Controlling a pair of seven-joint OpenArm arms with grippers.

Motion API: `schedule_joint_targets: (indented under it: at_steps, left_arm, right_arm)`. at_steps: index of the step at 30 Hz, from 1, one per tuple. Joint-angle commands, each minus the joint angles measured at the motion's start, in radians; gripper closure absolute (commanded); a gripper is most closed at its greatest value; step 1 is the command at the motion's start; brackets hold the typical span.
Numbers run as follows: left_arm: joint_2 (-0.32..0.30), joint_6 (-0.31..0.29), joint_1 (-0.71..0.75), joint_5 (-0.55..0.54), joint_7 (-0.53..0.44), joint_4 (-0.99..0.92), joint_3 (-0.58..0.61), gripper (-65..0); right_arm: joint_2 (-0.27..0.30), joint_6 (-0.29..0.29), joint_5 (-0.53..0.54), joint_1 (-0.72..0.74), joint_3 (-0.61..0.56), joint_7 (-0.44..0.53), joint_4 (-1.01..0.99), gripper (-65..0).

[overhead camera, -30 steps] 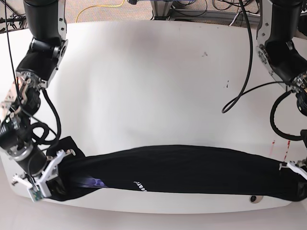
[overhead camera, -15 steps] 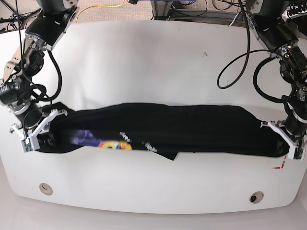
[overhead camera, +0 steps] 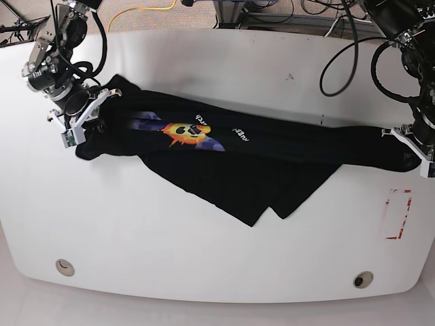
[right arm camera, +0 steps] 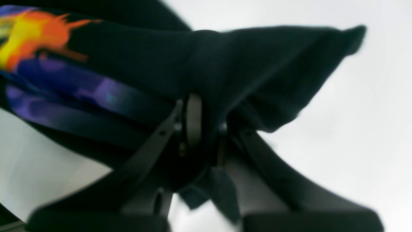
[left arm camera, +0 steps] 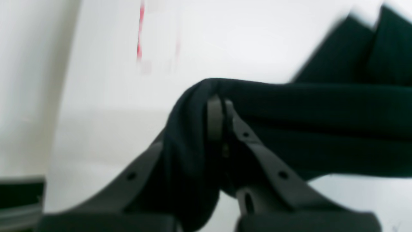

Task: Fold the T-shirt properly
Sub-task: 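Swing the held shirt back and lay it flat on the table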

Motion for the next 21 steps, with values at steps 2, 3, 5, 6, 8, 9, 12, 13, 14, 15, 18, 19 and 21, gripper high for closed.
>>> schedule_joint_targets:
  at_steps: [2,3,5,6,8,9,12,13,14,15,18,19,21]
  left_arm:
    - [-0.019,0.016,0.030,0.016,-0.033,0.018,-0.038,0.0]
    - [-0.017,0.018,0.051,0.025,-0.032,0.019,-0.048,0.0]
    - [-0.018,0.019,0.058,0.026,-0.034,0.012,-0.050,0.0]
    - [-0.018,0.019,0.059,0.026,-0.036,0.005,-0.049,0.0]
    - [-0.018,0.020,0.058,0.026,-0.043,-0.011,-0.046,0.0]
    - [-0.018,0.019,0.057,0.026,-0.048,-0.020,-0.044,0.0]
    - [-0.009,0.020,-0.064,0.088,-0.117,-0.128,0.045,0.0]
    - [-0.003,0.018,-0.170,0.142,-0.170,-0.209,0.118,0.0]
    - [-0.002,0.017,-0.186,0.150,-0.178,-0.220,0.130,0.0]
    - [-0.002,0.017,-0.203,0.157,-0.185,-0.231,0.141,0.0]
    - [0.000,0.018,-0.211,0.172,-0.193,-0.233,0.157,0.0]
    - [0.000,0.019,-0.204,0.175,-0.194,-0.230,0.159,0.0]
    - [-0.001,0.020,-0.166,0.174,-0.191,-0.209,0.151,0.0]
  right_arm:
    - [0.024,0.013,-0.006,-0.001,0.028,0.034,0.037,-2.2]
    - [0.017,0.028,-0.002,-0.007,0.037,0.022,0.047,-2.3]
    - [0.017,0.031,0.002,0.000,0.035,0.021,0.042,-2.3]
    - [0.017,0.033,0.001,0.008,0.034,0.022,0.037,-2.3]
    - [0.017,0.039,0.000,0.026,0.029,0.025,0.022,-2.2]
    - [0.017,0.040,-0.001,0.036,0.027,0.027,0.013,-2.1]
    - [0.033,0.040,-0.046,0.284,-0.030,0.018,-0.104,-1.7]
    - [0.044,0.040,-0.084,0.484,-0.077,0.006,-0.187,-1.3]
    - [0.046,0.040,-0.096,0.509,-0.090,0.006,-0.200,-1.4]
    - [0.047,0.040,-0.107,0.533,-0.103,0.006,-0.213,-1.5]
    - [0.047,0.040,-0.125,0.557,-0.117,0.009,-0.233,-1.4]
    - [0.046,0.040,-0.127,0.554,-0.118,0.009,-0.236,-1.3]
    - [0.037,0.040,-0.123,0.508,-0.107,0.008,-0.226,-1.4]
